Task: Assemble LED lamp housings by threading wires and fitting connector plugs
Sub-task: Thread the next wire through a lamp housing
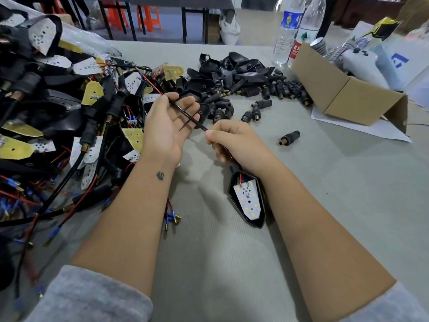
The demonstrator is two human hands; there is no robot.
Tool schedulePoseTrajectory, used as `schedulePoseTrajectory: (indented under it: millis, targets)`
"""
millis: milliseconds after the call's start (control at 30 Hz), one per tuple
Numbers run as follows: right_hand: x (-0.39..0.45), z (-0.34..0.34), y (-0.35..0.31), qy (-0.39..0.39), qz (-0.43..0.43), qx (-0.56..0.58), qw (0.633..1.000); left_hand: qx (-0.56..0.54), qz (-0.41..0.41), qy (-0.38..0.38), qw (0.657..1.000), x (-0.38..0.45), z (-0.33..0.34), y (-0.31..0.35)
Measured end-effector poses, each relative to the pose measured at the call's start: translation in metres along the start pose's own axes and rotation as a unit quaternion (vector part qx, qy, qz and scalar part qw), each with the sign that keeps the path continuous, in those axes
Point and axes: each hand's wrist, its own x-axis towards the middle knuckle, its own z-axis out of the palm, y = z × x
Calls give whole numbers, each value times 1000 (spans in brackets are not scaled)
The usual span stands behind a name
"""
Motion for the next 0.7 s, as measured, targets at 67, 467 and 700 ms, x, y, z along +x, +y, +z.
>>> schedulePoseTrajectory:
  millis: [67, 467, 700]
  targets:
    - [-1, 1, -1, -11, 10, 5, 1000, -19, -6, 27, 999, 1, 0, -1]
    - [-3, 2, 0, 2, 23, 23, 999, -9, 16, 87, 996, 6, 4, -6]
    - [6, -12, 8, 369, 30, -385, 845, 193, 19, 48, 980, 4, 5, -15]
